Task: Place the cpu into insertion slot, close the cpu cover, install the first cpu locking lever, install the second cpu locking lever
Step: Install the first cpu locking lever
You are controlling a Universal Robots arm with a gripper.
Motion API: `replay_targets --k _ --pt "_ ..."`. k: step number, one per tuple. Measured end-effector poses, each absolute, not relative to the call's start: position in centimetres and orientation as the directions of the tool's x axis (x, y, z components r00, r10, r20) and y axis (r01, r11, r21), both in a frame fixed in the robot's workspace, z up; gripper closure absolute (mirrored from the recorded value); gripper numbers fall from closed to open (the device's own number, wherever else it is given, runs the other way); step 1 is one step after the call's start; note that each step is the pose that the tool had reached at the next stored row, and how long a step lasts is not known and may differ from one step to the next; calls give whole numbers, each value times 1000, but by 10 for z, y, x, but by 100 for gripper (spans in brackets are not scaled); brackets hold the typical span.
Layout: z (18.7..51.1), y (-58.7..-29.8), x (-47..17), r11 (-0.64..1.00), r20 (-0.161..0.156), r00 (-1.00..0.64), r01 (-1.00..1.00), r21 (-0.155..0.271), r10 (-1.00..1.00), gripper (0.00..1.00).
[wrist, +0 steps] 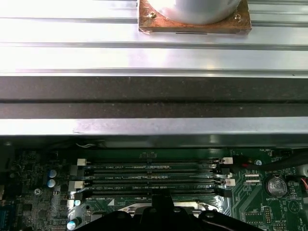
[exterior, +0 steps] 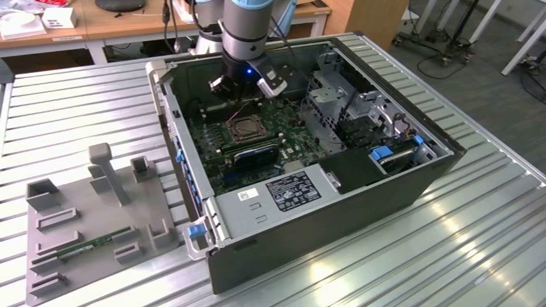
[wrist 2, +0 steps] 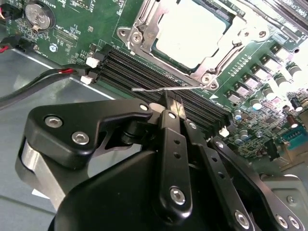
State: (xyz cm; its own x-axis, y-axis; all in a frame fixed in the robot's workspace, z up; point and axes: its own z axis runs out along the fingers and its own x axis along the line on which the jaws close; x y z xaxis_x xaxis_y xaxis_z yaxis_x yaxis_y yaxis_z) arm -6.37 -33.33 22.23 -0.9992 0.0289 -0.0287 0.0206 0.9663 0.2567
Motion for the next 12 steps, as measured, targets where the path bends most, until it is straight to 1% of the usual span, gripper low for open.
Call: replay_targets --k 12 --pt "219 -333 -63 966 -28 -999 21 256 29 89"
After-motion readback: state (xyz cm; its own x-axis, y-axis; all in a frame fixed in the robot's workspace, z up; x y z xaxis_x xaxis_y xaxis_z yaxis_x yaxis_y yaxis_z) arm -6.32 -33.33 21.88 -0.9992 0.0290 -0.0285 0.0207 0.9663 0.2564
